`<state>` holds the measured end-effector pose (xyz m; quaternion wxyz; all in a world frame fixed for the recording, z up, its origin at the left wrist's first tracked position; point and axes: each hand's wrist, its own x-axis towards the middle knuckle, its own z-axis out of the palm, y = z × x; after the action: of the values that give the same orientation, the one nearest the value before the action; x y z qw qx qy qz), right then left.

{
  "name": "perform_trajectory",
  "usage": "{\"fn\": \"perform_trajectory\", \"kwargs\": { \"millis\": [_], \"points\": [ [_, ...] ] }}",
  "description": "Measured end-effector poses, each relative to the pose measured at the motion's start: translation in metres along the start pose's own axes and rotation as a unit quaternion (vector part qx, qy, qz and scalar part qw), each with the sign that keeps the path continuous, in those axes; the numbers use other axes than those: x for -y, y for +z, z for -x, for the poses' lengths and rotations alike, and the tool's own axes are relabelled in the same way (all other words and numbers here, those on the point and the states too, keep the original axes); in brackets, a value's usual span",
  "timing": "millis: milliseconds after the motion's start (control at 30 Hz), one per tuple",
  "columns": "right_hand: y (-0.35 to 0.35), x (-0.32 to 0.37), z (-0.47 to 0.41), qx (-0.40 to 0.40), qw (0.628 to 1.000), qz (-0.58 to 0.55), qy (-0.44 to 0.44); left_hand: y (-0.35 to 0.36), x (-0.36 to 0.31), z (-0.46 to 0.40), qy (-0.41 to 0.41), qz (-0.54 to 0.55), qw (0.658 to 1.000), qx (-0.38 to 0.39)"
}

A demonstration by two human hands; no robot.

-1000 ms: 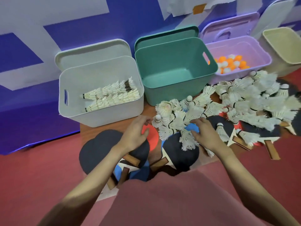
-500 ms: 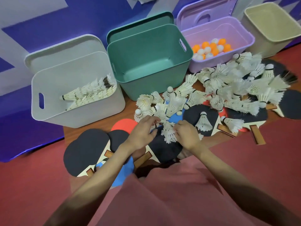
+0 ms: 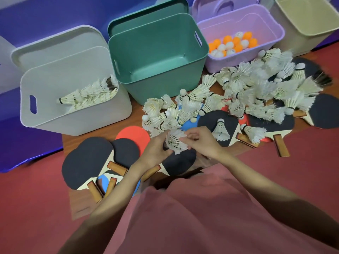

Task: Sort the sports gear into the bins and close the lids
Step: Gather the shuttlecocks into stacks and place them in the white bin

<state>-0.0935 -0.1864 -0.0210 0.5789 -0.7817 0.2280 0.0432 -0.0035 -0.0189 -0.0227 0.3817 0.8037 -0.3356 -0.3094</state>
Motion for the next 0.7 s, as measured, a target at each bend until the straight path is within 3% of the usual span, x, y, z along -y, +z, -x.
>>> {"fn": "perform_trajectory", "kwargs": {
  "millis": [133, 200, 333, 533, 700],
  "points": [
    [-0.002, -0.011, -0.010, -0.046, 0.994, 0.079, -0.054, 0.005, 0.009, 0.008, -0.087, -0.001, 0.994, -0.069],
    [-0.005, -0.023, -0.023, -0.065, 0.984, 0.159, -0.041, 0.003, 0.014, 0.012, -0.121, 0.007, 0.988, -0.098],
    [-0.002, -0.038, -0.047, 0.011, 0.958, 0.288, 0.002, -0.001, 0.021, 0.019, -0.145, -0.009, 0.980, -0.136],
    [0.009, -0.036, -0.056, 0.017, 0.941, 0.337, 0.009, -0.003, 0.025, 0.022, -0.176, -0.026, 0.968, -0.178],
    [-0.007, -0.020, -0.041, -0.069, 0.957, 0.283, 0.003, -0.006, 0.030, 0.023, -0.170, -0.030, 0.962, -0.210]
  ]
}}
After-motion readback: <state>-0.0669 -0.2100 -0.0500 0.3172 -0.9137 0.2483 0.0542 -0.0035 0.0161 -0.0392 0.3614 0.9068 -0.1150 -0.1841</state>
